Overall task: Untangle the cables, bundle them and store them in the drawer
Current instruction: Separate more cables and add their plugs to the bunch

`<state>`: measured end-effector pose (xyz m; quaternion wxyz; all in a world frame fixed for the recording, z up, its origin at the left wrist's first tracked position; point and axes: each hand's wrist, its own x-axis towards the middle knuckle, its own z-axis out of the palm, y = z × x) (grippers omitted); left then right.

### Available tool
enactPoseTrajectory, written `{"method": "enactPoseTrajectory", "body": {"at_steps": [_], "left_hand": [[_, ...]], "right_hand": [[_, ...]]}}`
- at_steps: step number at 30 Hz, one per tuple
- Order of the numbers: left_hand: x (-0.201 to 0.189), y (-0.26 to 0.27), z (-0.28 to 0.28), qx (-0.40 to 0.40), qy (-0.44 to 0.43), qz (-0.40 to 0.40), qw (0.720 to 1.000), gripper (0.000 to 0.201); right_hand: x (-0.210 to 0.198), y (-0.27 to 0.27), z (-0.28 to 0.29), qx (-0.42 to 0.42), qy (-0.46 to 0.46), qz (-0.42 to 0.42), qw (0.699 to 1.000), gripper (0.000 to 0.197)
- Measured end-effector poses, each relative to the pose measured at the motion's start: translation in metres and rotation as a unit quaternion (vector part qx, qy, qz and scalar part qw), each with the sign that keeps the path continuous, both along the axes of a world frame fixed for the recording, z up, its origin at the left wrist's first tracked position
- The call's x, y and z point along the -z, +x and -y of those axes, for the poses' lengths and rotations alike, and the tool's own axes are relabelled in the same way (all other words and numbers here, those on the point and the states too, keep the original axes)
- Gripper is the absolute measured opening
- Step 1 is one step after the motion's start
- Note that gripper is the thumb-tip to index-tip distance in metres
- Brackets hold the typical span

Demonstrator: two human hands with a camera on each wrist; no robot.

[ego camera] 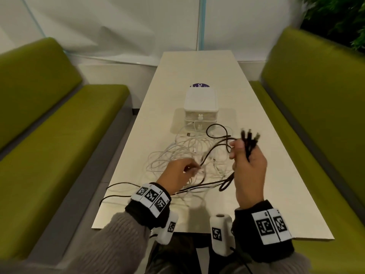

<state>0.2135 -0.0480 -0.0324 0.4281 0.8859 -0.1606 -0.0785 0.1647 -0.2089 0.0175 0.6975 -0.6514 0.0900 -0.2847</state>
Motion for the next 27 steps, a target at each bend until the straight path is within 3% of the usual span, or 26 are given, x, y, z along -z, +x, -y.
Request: {"method": "enactPoseTrajectory", "body": {"at_steps": [3,5,9,10,13,15,21,24,27], "left_hand": [[0.014,0.007,-0.012,-0.003,0.06,-0.018,0.998,0.02],[0.011,0.009,-0.015,-0.003,0.028,-0.035,0.999,0.027],[-0.019,0.002,0.0,0.034,-0.066,-0.035,0.997,0.038],[-0.025,-0.001,0.004,0.058,-0.052,-0.046,0.996,0.042],[-0.021,-0.005,0.01,0.148,0.1,-0.064,0.982,0.051],[-0.012,-0.006,0.008,0.148,0.13,-0.08,0.977,0.047],[-0.018,-0.003,0.0,0.113,0.049,-0.078,0.989,0.033],[-0.028,0.0,-0.009,0.096,-0.028,-0.157,0.982,0.016],[-0.039,0.006,-0.021,0.081,-0.082,-0.196,0.974,0.016]], "right_hand": [[-0.019,-0.01,0.011,0.031,0.088,0.074,0.993,0.022],[-0.024,-0.014,0.016,0.042,0.106,0.092,0.989,0.022],[-0.014,-0.014,0.011,0.031,0.113,0.048,0.992,0.02],[-0.012,-0.013,0.009,0.03,0.115,0.043,0.992,0.019],[-0.015,-0.015,0.008,0.036,0.129,0.06,0.989,0.018],[-0.019,-0.017,0.012,0.035,0.145,0.073,0.986,0.017],[-0.01,-0.018,0.019,0.05,0.146,0.035,0.987,0.02],[-0.006,-0.018,0.023,0.092,0.165,0.015,0.982,0.019],[-0.005,-0.017,0.031,0.122,0.183,0.015,0.975,0.019]]}}
